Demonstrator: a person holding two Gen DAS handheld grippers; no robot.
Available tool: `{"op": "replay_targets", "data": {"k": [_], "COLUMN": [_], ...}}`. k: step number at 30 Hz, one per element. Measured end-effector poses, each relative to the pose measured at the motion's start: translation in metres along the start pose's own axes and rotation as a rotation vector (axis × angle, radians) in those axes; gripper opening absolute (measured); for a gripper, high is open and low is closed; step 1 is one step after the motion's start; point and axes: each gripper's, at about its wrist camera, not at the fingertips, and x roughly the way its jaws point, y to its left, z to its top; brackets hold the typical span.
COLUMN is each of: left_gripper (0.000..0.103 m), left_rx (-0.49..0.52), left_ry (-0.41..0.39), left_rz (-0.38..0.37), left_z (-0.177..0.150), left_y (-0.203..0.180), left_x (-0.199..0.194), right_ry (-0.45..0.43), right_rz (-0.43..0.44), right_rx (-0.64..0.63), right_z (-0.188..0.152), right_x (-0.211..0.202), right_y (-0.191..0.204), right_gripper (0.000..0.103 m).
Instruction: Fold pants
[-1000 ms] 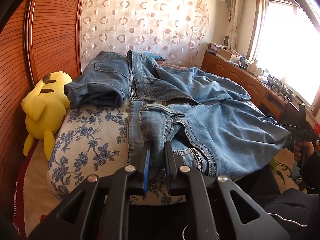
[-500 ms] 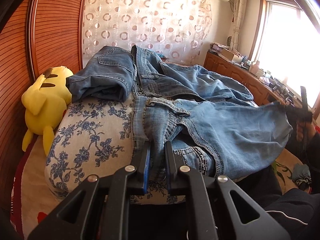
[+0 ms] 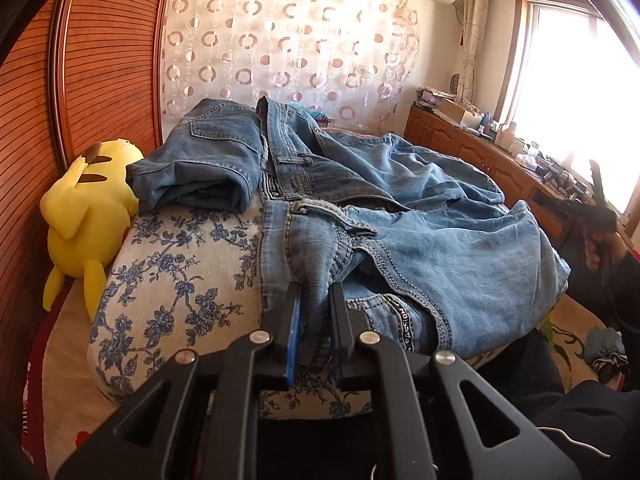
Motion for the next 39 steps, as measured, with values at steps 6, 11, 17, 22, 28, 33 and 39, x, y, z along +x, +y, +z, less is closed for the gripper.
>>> {"op": "replay_targets", "data": {"k": [6, 11, 17, 22, 28, 33, 39], "left_gripper": [0.009, 0.009, 0.009, 0.009, 0.009, 0.008, 0.008], "left_rx": [-0.003, -0.005, 0.005, 0.006, 0.001, -0.001, 0.000], "left_ry": [0.010, 0.013, 0.022, 0.029, 0.039, 0.029, -0.017], "left_rz": [-0.004, 0.000, 0.004, 0.006, 0.004, -0.002, -0.032], "left_z": [-0.002, -0.002, -0.002, -0.003, -0.006, -0.006, 0.006], "left_y": [0.000, -0.001, -0.003, -0.003, -0.002, -0.002, -0.010], "left_x": [0.003, 0.005, 0.007, 0.009, 0.012, 0.010, -0.013], "right_ry": [0.061, 0.095, 0.109, 0.101, 0.097, 0.090, 0.049], "right_rz": [0.030, 0.062, 0.105, 0.168, 0.209, 0.217, 0.175], "right_rx": [0.010, 0.055, 0.114, 0.172, 0.237, 0.247, 0.181], "right_z": [-0.066, -0.103, -0.119, -0.123, -0.125, -0.123, -0.109], "right_x": [-0.033, -0.042, -0.033, -0.025, -0.022, -0.028, -0.054], "right_y": [-0.009, -0.019, -0.027, -0.029, -0.034, -0.033, -0.023], "right_gripper": [0.051, 0.057, 0.060, 0.060, 0.060, 0.026, 0.008]}}
